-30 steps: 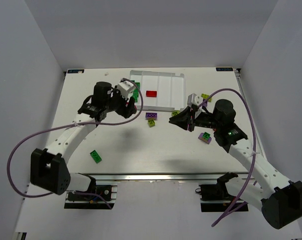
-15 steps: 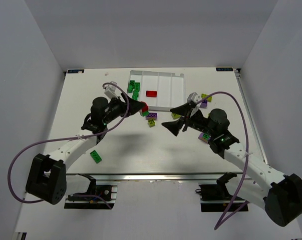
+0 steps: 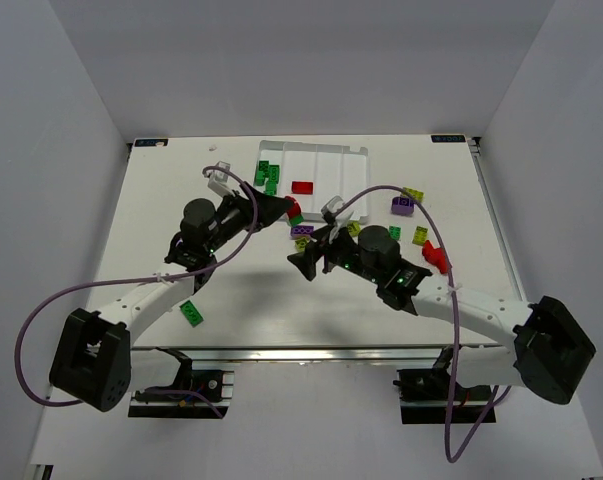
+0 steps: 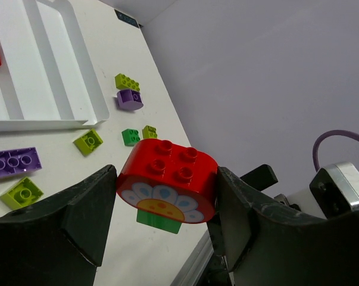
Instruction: Sort the legos into containers by color
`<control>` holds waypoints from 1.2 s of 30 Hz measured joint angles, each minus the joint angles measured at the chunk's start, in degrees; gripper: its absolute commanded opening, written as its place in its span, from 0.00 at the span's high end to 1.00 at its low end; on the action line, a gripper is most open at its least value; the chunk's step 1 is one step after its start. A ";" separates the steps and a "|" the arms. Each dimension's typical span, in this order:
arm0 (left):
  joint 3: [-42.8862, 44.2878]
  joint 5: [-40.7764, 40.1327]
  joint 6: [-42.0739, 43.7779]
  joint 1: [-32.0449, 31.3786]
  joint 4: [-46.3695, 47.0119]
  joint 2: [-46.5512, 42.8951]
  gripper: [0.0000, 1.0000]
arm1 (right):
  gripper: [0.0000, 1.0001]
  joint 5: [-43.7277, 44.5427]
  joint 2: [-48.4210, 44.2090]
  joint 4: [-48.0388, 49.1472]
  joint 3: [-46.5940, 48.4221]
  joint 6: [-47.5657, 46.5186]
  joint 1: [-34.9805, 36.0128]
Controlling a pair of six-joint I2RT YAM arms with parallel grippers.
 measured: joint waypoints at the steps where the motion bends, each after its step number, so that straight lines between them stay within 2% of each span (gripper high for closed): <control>1: -0.37 0.02 -0.09 0.00 0.15 -0.09 1.00 | 0.11 2.64 0.76 0.04 0.52 -0.46 1.31; 7: -2.32 0.02 0.31 -0.24 0.11 -1.09 1.00 | 0.16 15.96 5.77 3.87 1.99 -7.10 7.82; 13: -3.04 0.11 0.31 -0.24 0.44 -1.86 1.00 | 0.25 24.04 8.24 8.09 2.40 -11.82 9.22; 20: -3.48 1.16 -0.31 -0.24 2.10 -1.86 1.00 | 0.30 25.00 8.13 13.09 2.38 -13.46 9.11; 29: -3.89 2.14 -0.74 -0.24 3.06 -1.86 1.00 | 0.41 23.67 8.09 14.73 2.38 -13.46 9.11; 36: -3.91 2.84 -0.92 -0.24 3.15 -1.86 1.00 | 0.58 23.47 8.09 14.69 2.38 -13.70 9.05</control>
